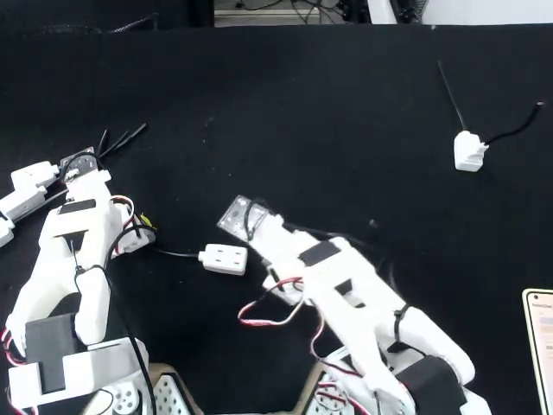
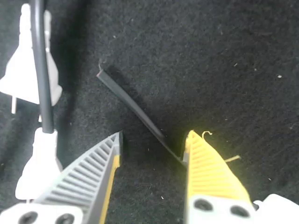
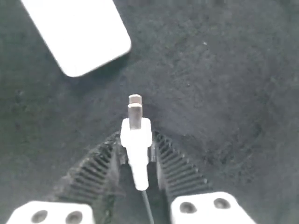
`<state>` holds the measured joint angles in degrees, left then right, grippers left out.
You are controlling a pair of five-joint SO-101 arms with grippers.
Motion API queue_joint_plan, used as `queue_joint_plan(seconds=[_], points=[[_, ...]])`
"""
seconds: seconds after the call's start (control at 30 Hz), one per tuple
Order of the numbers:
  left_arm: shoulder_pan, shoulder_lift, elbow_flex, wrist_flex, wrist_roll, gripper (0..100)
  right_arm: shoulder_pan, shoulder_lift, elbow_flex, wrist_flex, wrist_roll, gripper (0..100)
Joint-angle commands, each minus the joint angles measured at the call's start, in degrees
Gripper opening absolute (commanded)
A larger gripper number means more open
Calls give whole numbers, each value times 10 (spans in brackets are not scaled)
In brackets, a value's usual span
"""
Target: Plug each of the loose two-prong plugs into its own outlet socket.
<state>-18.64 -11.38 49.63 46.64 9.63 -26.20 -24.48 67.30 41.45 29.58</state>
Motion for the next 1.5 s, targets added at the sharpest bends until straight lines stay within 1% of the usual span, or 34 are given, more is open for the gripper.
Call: queue_joint_plan(seconds=[0.0, 0.07, 0.17, 0.23, 0.3, 0.4, 0.47, 0.57, 0.67, 0.77, 0.9, 1.0, 1.1, 1.2, 1.27, 1.37, 1.47], points=[[-12, -8, 2, -1, 5, 220, 27, -22, 0, 10, -3, 154], [-11, -8, 2, -1, 5, 220, 25, -22, -2, 9, -3, 155], [-11, -8, 2, -1, 5, 220, 25, -21, -3, 4, -2, 129], [-11, -8, 2, -1, 5, 220, 25, -21, -3, 6, -2, 88], [-11, -8, 2, -1, 5, 220, 25, -21, -1, 9, -2, 11], [-11, -8, 2, -1, 5, 220, 31, -31, -6, 21, -2, 9], [-11, -8, 4, 0, 5, 220, 39, -63, -28, 53, -2, 10], [-10, -13, 6, 4, 5, 220, 33, -150, -76, 135, -2, 10], [-9, -14, 6, 4, 5, 220, -4, -242, -90, 156, -6, 10], [-9, -15, 6, 6, 4, 220, -56, -298, -53, 98, -7, 10], [-9, -63, 21, 19, 4, 220, -105, -302, 23, -49, -7, 10], [-9, -146, 65, 2, 4, 220, -126, -288, 71, -171, -7, 10], [-9, -254, 109, -5, 4, 220, -146, -263, 97, -253, -8, 10], [-9, -349, 141, -5, 4, 222, -166, -227, 102, -295, -12, 10], [-6, -401, 160, -4, 4, 222, -175, -195, 100, -320, -40, 10], [18, -468, 189, 0, 4, 222, -175, -138, 88, -360, -61, 10], [39, -524, 212, 0, -5, 221, -175, -92, 71, -367, -62, 10]])
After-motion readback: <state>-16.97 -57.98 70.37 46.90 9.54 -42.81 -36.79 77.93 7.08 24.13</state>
